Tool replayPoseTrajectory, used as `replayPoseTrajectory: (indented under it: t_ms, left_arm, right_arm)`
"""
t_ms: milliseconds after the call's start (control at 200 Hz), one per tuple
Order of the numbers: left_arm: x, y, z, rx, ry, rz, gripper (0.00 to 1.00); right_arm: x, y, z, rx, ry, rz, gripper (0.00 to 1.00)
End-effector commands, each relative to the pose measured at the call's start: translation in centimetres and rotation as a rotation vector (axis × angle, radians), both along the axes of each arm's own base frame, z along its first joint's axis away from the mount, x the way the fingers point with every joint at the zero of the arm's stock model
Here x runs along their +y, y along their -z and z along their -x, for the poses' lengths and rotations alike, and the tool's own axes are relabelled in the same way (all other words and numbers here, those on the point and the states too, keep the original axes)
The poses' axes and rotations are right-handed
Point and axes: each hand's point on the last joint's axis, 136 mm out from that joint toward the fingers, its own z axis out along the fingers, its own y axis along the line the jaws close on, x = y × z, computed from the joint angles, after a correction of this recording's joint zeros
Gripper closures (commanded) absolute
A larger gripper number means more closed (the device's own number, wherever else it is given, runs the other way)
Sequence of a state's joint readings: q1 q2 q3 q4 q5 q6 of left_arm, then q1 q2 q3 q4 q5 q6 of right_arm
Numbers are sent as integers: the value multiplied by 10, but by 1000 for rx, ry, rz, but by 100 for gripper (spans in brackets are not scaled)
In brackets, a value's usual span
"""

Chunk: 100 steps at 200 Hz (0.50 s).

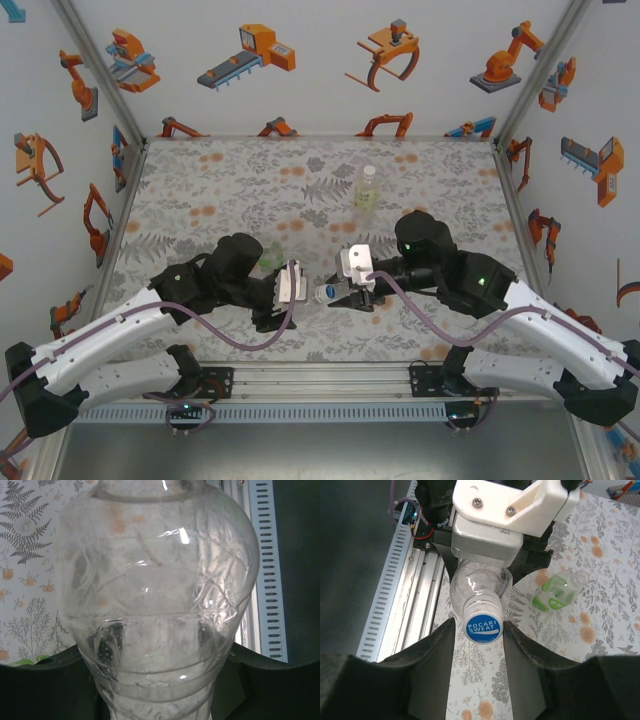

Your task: Screw on the bottle caps

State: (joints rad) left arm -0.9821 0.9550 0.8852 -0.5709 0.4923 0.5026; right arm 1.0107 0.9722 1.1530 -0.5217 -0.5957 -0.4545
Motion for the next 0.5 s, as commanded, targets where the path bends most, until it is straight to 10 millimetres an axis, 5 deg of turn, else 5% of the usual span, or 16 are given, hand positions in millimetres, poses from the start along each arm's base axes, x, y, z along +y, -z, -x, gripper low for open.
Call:
replayPoseTrajectory:
  t_ms: [0, 496]
  left_arm:
    - [-2, -15, 4, 5, 16, 31, 100]
    - [-1, -17, 5, -1, 14, 35, 100]
  right_arm:
    - [4, -10, 5, -25, -44, -47, 59]
    - [8, -4, 1, 11, -22, -35, 66]
